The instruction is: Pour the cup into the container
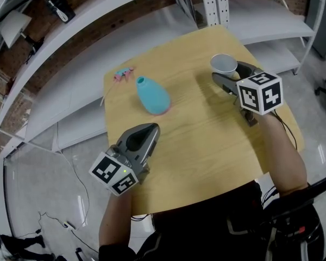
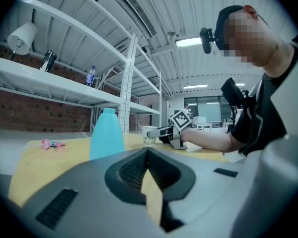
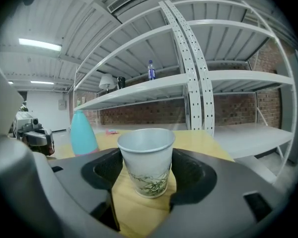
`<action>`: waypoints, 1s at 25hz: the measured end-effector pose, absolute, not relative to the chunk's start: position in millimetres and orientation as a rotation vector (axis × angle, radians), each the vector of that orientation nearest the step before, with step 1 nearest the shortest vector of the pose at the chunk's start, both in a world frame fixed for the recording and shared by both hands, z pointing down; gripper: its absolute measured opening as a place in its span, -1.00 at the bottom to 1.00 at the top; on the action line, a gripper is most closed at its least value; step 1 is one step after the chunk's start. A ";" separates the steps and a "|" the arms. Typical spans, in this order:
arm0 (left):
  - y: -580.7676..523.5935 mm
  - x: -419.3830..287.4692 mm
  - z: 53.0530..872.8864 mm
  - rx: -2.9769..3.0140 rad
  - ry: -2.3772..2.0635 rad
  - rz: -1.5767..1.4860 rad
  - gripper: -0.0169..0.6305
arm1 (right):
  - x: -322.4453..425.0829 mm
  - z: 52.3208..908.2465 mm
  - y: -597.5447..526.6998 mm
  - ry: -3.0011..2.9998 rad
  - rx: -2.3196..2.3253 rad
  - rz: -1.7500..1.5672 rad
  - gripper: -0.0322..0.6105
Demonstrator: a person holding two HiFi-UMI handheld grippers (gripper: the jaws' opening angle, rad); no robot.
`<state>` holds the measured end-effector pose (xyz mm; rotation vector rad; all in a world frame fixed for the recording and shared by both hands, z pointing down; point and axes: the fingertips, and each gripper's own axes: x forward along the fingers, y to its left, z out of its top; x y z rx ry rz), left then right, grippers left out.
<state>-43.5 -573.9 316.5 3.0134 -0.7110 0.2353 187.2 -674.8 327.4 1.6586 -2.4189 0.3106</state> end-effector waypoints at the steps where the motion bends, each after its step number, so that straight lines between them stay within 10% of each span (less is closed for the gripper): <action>1: -573.9 -43.5 316.8 3.014 -0.710 0.235 -0.94 | 187.6 328.4 -675.0 -2.415 1.659 0.317 0.05; 25: -569.9 -50.9 318.2 3.013 -0.732 0.230 -0.94 | 195.4 332.4 -629.4 -2.345 1.737 0.358 0.10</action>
